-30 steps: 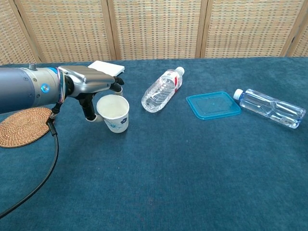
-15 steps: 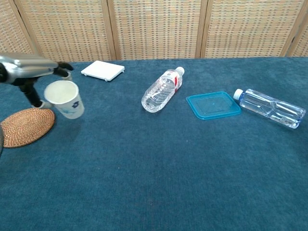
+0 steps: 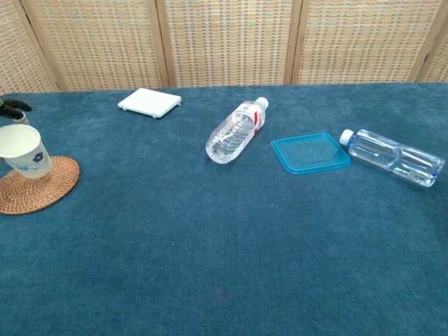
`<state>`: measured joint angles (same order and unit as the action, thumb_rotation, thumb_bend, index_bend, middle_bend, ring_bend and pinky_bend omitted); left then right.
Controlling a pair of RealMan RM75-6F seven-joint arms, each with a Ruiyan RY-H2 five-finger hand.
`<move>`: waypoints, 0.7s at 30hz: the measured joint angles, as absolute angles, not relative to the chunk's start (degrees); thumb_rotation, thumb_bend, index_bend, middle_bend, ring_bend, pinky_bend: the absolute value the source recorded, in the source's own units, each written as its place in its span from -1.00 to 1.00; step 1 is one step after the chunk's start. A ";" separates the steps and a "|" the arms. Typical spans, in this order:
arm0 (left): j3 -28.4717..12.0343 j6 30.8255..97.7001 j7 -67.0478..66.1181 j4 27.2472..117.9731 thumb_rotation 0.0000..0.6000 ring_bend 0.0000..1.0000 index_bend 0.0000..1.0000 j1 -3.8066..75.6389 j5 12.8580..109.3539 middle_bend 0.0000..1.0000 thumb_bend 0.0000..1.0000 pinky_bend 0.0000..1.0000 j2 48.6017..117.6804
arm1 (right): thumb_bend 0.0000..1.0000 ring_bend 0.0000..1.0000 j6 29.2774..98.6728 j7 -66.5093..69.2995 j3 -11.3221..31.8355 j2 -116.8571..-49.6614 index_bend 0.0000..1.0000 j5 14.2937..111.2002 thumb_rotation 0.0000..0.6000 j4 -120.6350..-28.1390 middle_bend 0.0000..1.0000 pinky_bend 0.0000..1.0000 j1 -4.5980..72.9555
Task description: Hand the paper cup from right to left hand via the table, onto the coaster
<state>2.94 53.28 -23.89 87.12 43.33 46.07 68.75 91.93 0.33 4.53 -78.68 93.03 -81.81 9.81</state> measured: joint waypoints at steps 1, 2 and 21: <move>2.92 52.92 -23.68 86.64 1.00 -1.00 -0.42 43.12 46.23 -1.00 -0.31 -1.00 68.86 | -0.83 -1.00 91.89 0.36 4.57 -78.68 -1.00 92.94 1.00 -81.79 -1.00 -1.00 9.79; 2.90 52.64 -23.50 86.26 1.00 -1.00 -0.42 42.89 46.45 -1.00 -0.31 -1.00 69.00 | -0.83 -1.00 91.85 0.44 4.63 -78.67 -1.00 92.83 1.00 -81.78 -1.00 -1.00 9.77; 2.21 52.95 -22.30 82.12 1.00 -1.00 -0.99 38.76 48.77 -1.00 -0.39 -1.00 72.28 | -0.83 -1.00 91.92 1.38 4.86 -78.60 -1.00 93.05 1.00 -81.68 -1.00 -1.00 9.62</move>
